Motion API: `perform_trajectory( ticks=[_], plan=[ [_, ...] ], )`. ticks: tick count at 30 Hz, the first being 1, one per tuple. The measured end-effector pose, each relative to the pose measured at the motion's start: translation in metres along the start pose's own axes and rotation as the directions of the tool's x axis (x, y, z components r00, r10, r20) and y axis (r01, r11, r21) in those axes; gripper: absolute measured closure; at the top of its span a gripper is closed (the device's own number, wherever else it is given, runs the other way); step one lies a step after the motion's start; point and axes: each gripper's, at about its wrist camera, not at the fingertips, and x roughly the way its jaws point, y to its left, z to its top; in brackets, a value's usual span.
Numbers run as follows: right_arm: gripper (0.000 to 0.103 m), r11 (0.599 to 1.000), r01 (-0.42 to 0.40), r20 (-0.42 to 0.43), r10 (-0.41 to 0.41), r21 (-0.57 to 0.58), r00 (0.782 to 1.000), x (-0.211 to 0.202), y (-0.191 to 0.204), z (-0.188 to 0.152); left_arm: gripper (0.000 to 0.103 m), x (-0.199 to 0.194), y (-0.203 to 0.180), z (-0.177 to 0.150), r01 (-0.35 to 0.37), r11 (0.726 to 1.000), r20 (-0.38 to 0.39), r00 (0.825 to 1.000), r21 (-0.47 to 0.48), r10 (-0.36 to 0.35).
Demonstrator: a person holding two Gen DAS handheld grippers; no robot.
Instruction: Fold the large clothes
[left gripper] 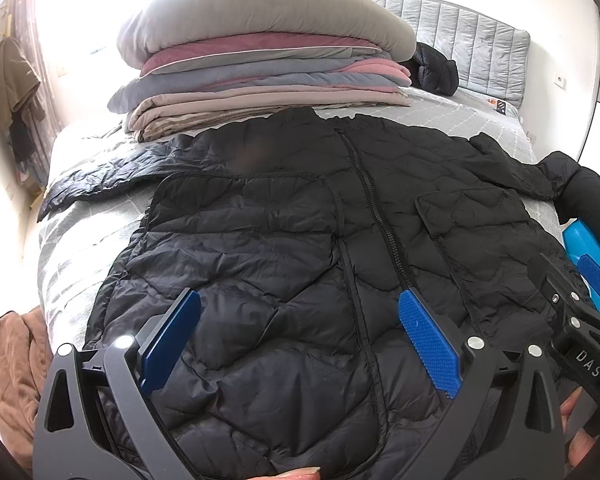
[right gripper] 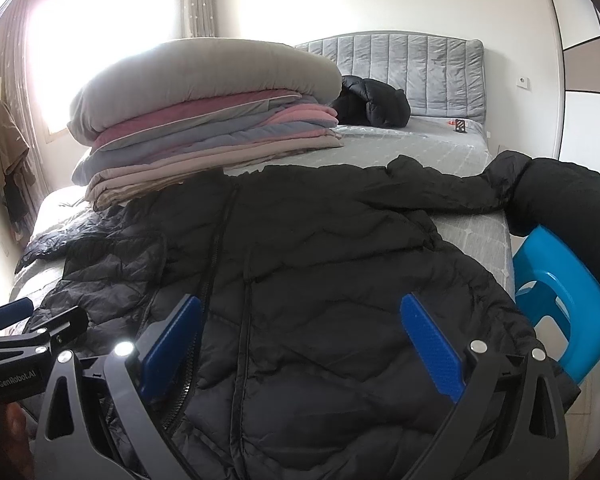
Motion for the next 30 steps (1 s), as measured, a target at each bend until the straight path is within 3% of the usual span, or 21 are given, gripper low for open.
perform_trajectory(
  ticks=[13, 19, 24, 30],
  plan=[
    [0.007, 0.999, -0.024, -0.020, 0.025, 0.023, 0.999, 0.001, -0.008, 0.009, 0.007, 0.002, 0.003, -0.002, 0.001, 1.000, -0.004, 1.000, -0.012, -0.001],
    [0.007, 0.996, -0.009, -0.017, 0.011, 0.090, 1.000, -0.002, -0.035, 0.025, 0.007, 0.010, 0.010, -0.002, -0.005, 0.999, -0.022, 1.000, -0.038, 0.004],
    [0.007, 0.982, -0.071, -0.101, 0.089, 0.176, 0.991, 0.013, -0.047, 0.022, 0.007, 0.013, 0.006, 0.002, -0.019, 0.999, -0.034, 0.999, -0.036, 0.018],
    [0.007, 0.978, -0.085, -0.085, 0.103, 0.189, 0.991, 0.007, -0.067, 0.047, 0.007, 0.017, 0.007, 0.004, -0.021, 0.998, -0.046, 0.999, -0.054, 0.019]
  ],
)
